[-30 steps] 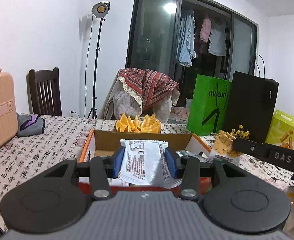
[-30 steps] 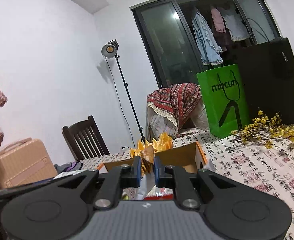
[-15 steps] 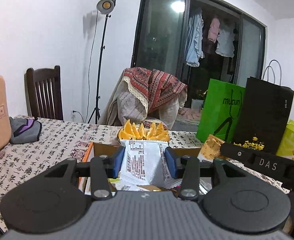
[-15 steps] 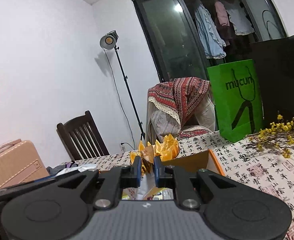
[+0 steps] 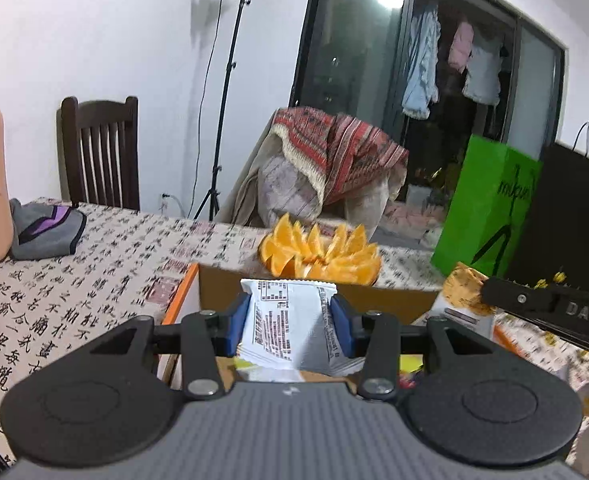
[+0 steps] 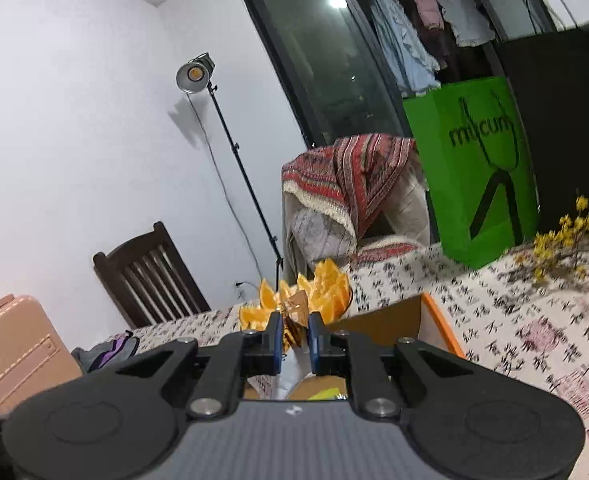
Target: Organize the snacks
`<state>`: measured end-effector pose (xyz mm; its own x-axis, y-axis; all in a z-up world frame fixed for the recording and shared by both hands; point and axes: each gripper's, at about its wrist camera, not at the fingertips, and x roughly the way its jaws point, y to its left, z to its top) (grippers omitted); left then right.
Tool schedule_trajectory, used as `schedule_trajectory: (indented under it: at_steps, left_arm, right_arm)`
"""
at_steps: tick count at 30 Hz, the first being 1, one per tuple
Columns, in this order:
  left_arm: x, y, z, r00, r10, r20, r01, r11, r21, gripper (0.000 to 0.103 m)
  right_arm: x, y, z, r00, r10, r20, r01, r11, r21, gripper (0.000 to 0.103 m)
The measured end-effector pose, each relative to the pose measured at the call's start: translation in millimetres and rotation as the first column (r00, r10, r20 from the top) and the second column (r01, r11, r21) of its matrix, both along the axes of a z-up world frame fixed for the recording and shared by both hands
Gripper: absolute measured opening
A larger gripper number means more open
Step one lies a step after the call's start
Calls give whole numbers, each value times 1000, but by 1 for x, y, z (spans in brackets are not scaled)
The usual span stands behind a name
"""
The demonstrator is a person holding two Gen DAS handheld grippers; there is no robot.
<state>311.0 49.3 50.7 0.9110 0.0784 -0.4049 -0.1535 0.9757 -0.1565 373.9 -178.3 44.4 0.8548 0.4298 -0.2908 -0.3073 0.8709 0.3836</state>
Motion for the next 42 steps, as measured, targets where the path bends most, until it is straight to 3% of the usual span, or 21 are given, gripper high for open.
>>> schedule_trajectory:
  at_steps: [9, 14, 16, 17, 18, 19, 22, 42]
  left_arm:
    - [6, 4, -14, 999, 3, -40, -2, 1000, 9, 45]
    - [5, 1, -14, 1000, -5, -30, 6, 1000, 19, 52]
    - [3, 0, -13, 1000, -6, -22, 6, 1000, 16, 69]
    - [2, 0, -13, 1000, 4, -18, -4, 1000, 15, 86]
    - [1, 1, -12, 1000, 20, -16, -20, 1000, 15, 99]
    - [1, 2, -12, 999, 39, -15, -39, 999, 11, 103]
    - [1, 8, -11, 998, 62, -26, -63, 998, -19, 103]
    - [-7, 5, 0, 996, 74, -46, -74, 997, 2, 103]
  right_arm:
    - [17, -16, -22, 996, 16, -91, -11, 999, 51, 13]
    - [18, -16, -24, 993, -8, -115, 12, 999, 34, 24]
    - [18, -18, -24, 992, -16, -124, 19, 999, 26, 36]
    - [18, -19, -24, 992, -20, -124, 24, 999, 25, 51]
    - [18, -19, -24, 992, -27, -125, 30, 999, 22, 59]
    - [17, -20, -23, 992, -30, -122, 33, 999, 24, 69]
    - [16, -20, -21, 993, -28, -118, 30, 999, 15, 103]
    - [9, -24, -12, 994, -54, -98, 54, 999, 1, 103]
